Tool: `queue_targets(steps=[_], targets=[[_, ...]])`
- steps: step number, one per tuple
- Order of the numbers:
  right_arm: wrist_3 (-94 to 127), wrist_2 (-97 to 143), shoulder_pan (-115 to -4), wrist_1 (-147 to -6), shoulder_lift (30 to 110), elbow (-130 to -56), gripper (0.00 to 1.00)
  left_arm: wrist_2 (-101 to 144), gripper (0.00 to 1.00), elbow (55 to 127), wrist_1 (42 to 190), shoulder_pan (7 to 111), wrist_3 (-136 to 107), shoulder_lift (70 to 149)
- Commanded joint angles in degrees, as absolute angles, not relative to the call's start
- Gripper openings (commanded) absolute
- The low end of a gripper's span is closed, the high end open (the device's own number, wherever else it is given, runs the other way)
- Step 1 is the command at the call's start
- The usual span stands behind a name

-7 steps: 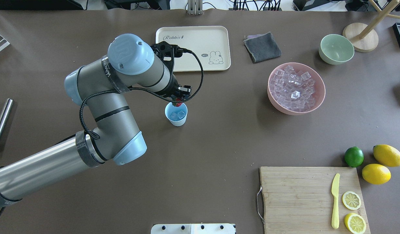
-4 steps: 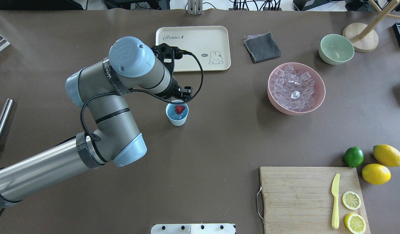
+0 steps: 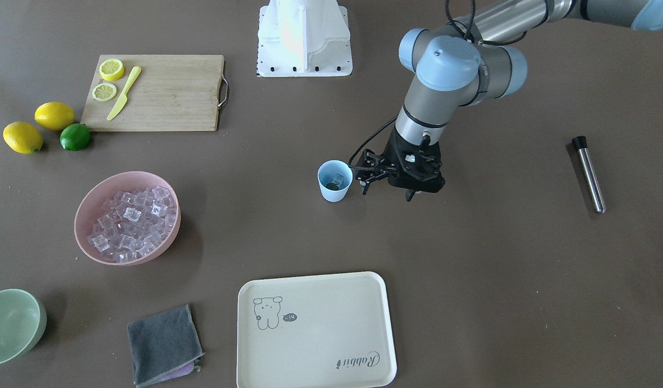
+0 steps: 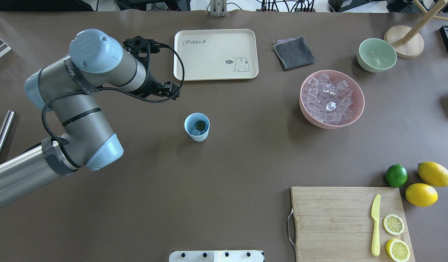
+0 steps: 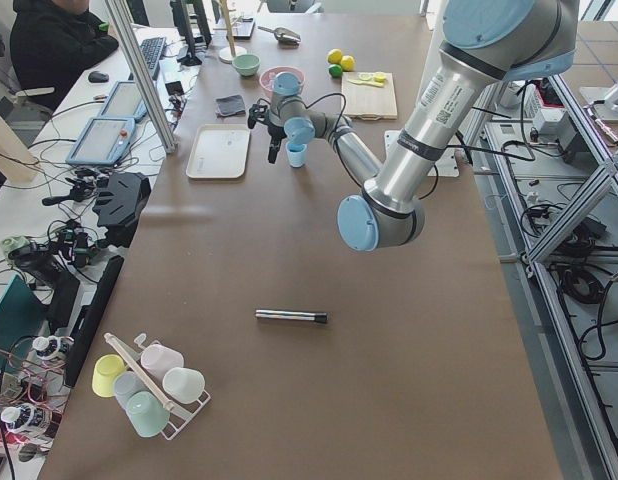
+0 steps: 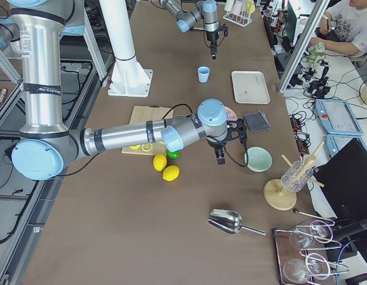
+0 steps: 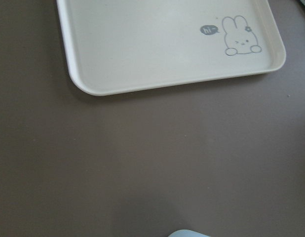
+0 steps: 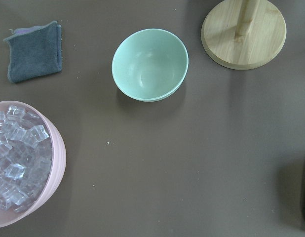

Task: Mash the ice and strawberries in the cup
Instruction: 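Withdraw the left gripper from the cup toward the table edge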

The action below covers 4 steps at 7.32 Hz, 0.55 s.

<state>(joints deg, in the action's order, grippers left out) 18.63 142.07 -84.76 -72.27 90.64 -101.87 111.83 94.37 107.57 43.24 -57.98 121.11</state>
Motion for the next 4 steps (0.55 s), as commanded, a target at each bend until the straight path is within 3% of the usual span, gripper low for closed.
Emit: queue_targets(steps=[1,4], targets=[[18.6,142.2,-84.7,-72.3,89.5,-102.0,0.98,120.2,0.98,94.5,111.4,53.8,-51.3,109.8],[17.9,142.1,-84.8,-71.5,89.9,-102.1,0.98,119.7,0.98,86.7,119.5,55.9,-46.3,102.5]])
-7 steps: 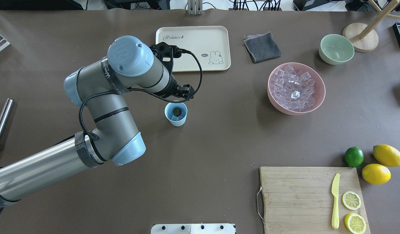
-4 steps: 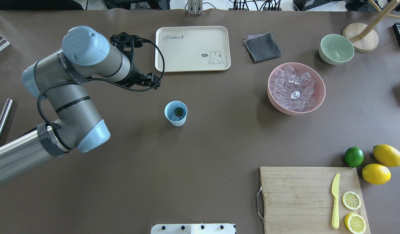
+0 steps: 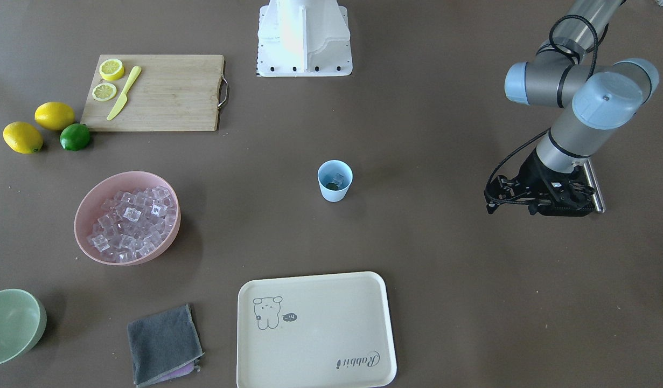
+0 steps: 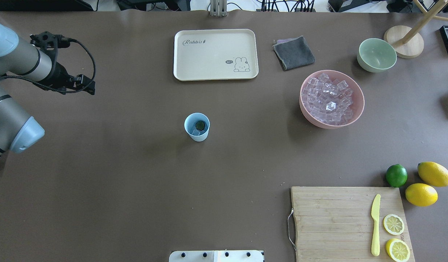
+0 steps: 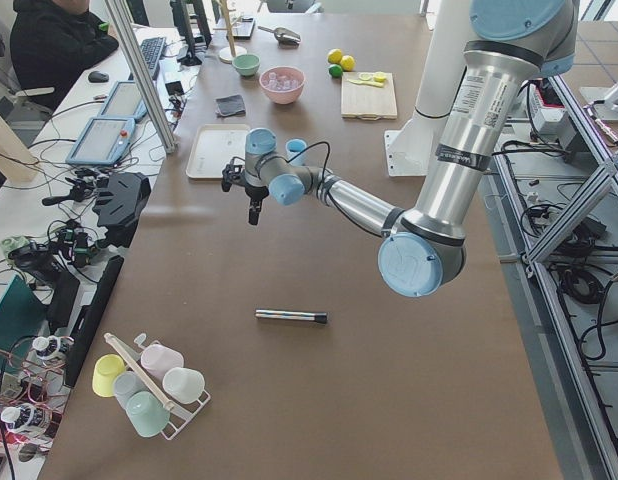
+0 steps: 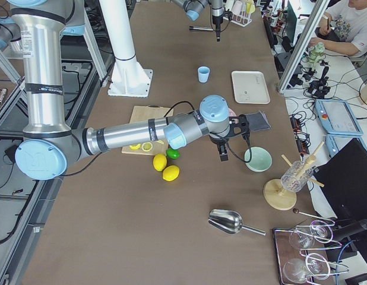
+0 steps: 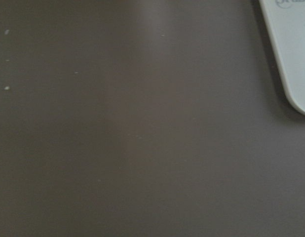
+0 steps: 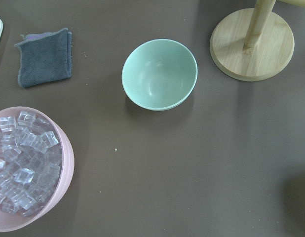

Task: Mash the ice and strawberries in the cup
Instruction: 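Withdraw the left gripper from the cup toward the table edge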

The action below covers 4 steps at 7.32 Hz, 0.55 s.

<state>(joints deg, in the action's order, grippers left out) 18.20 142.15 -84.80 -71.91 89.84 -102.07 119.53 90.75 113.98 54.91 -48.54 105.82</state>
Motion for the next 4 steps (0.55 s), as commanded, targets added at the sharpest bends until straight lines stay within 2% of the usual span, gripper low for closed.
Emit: queue_targets(steps=[1,2,4], targets=[[17.9,141.6,-84.7,-71.6,89.4,-102.0,0.99,119.7,0.98,81.7,130.8,55.8,-47.8,98.7],[17.8,141.4,-84.5,-71.6,88.6,-101.5,0.98,120.2,0.98,78.6,138.9,55.8,-49.6,96.4],[17.8,141.3,-84.2,-71.7,88.1,-101.5,0.98,124.4,0.98,78.0,137.9,60.4,-48.8,96.3]])
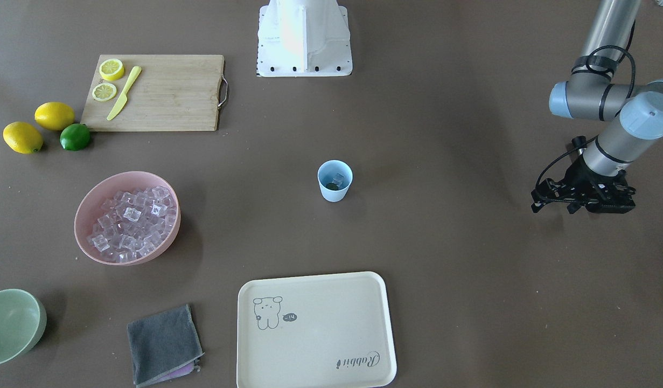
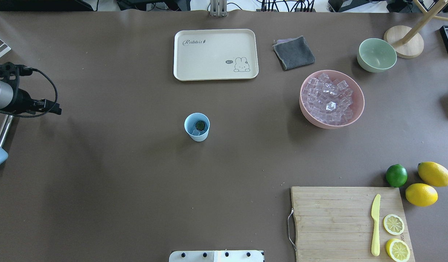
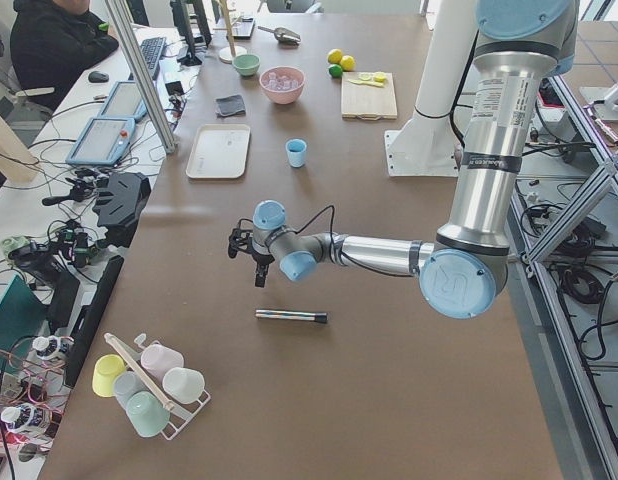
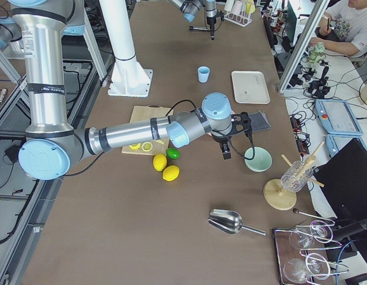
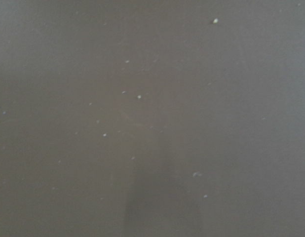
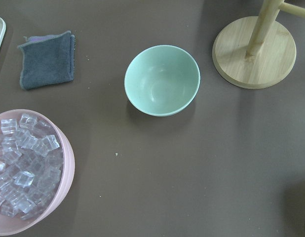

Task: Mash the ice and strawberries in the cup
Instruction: 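Withdraw the left gripper from the cup toward the table edge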

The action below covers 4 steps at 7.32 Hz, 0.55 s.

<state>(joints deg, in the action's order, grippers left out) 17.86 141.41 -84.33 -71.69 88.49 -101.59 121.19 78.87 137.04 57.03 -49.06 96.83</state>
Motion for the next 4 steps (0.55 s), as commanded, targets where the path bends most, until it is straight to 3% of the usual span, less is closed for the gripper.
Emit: queue_targets(steps=[1,4], targets=[[18.0,141.3,-84.2,-71.6,88.2,-101.8,0.98,127.5,0.98,78.0,136.6,63.2,-48.6,96.4],[18.5,141.3,-84.1,-71.5,89.0,-102.7,0.99,127.2,0.98,76.4,136.8,63.5,-43.3,93.8]])
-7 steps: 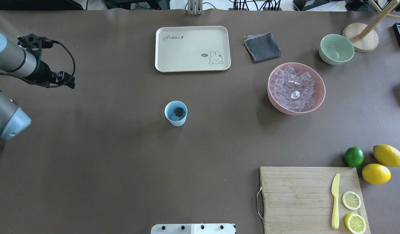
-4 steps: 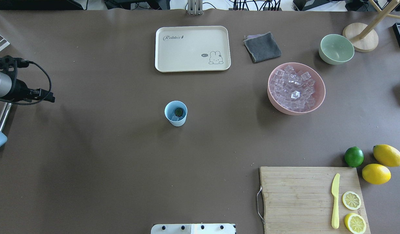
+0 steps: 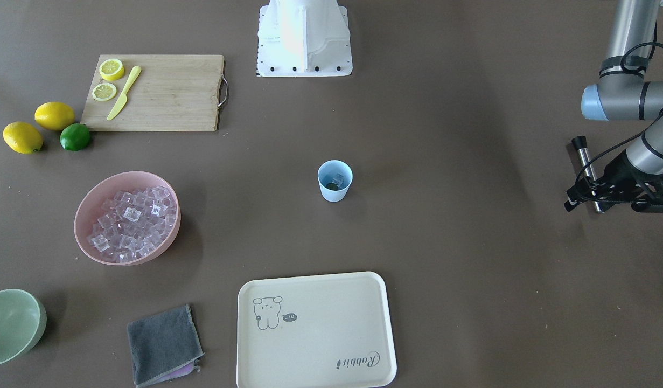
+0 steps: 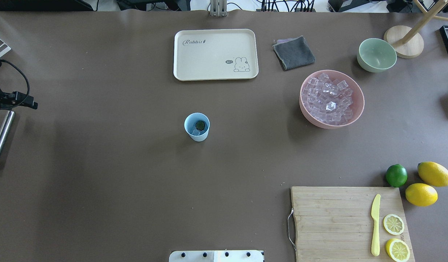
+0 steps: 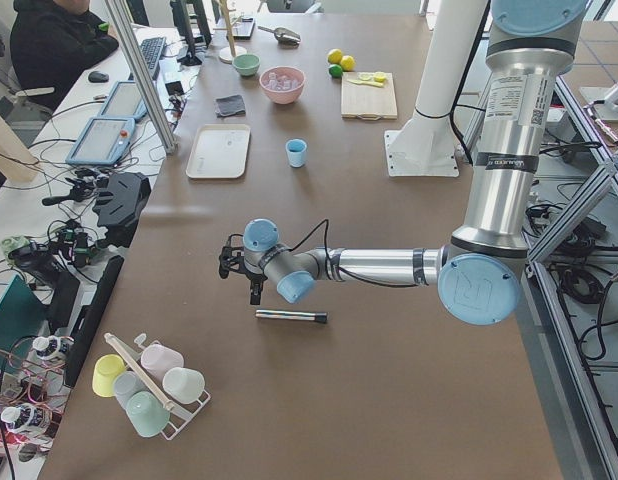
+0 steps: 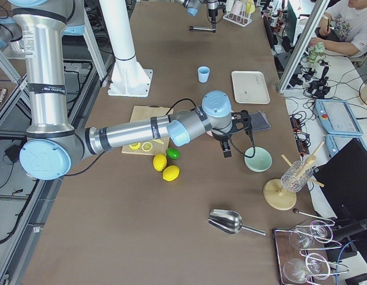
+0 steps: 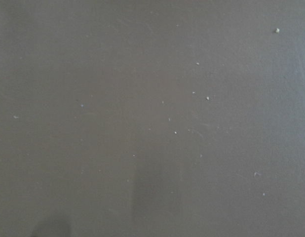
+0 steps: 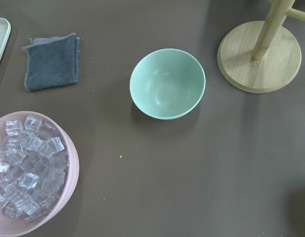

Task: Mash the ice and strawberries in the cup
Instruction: 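Withdraw the left gripper from the cup toward the table edge, then grasp the silver metal muddler upright with the left gripper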

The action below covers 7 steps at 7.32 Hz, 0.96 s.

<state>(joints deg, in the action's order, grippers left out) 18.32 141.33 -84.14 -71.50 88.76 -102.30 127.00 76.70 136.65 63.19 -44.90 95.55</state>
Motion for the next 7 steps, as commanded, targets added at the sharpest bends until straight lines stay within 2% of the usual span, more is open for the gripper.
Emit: queue_targets(steps=[1,7], targets=[[18.5,141.2,-84.2,-71.5,89.1,-102.7,0.98,127.1,0.98,76.6,137.1,63.5,-43.3,92.7],[18.5,140.3,-84.1,-70.6,92.4,-105.8,0.98,124.9,0.97,75.9,137.5,62.8,-43.1,91.1]])
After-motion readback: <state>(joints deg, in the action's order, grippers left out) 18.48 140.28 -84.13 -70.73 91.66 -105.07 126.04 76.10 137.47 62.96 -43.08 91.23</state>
